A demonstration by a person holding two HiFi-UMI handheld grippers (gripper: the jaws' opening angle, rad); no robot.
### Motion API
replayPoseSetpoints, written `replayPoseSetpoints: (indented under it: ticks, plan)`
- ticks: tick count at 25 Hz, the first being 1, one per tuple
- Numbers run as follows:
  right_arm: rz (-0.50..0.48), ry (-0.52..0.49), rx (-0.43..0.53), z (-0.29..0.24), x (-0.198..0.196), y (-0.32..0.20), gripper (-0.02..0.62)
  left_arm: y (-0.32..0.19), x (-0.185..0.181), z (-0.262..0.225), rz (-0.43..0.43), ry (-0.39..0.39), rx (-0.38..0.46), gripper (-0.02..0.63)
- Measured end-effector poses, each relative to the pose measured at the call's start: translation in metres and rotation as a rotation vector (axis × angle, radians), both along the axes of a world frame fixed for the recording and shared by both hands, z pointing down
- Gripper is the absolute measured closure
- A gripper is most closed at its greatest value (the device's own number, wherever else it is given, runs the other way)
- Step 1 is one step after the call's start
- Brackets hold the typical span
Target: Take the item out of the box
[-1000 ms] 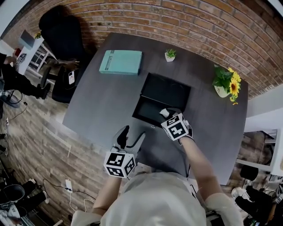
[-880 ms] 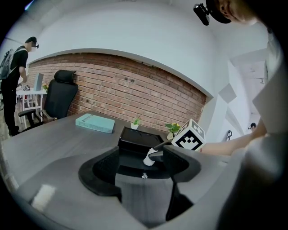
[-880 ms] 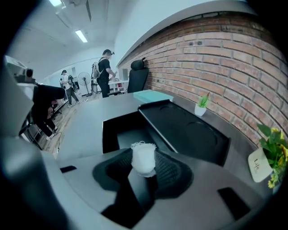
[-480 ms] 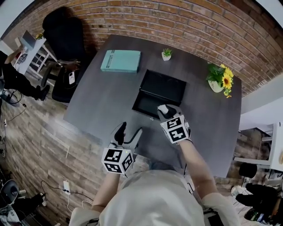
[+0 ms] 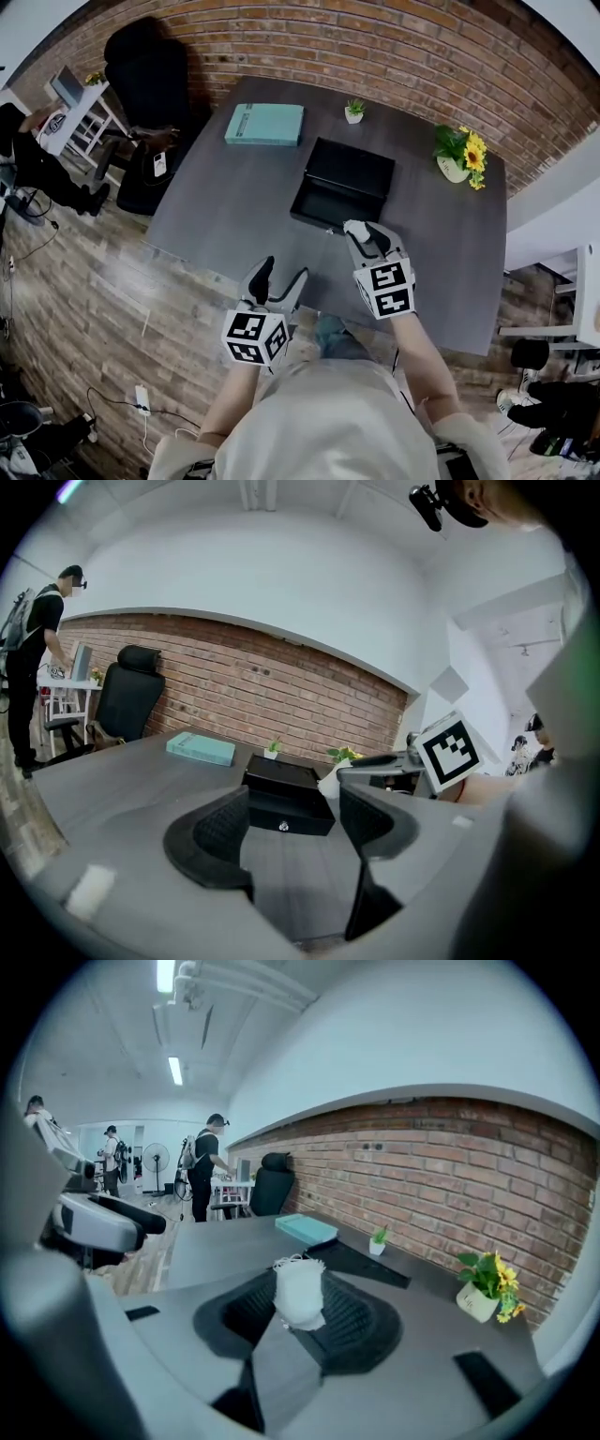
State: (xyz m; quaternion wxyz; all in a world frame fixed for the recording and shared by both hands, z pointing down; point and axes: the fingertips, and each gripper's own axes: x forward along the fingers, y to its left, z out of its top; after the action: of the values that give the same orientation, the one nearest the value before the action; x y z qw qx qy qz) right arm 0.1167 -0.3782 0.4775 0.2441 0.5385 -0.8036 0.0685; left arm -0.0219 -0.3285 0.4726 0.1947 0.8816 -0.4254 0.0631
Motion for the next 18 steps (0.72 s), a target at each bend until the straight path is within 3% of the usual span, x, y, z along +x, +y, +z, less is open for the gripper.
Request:
replayPoseSetpoints:
  ticks: [18]
  plan:
    - [0.060,-0.082,0.152,-0.046,-0.040,0.152,0.448,0.115,-0.043,-0.012,0.013,0.020,0.063,0.299]
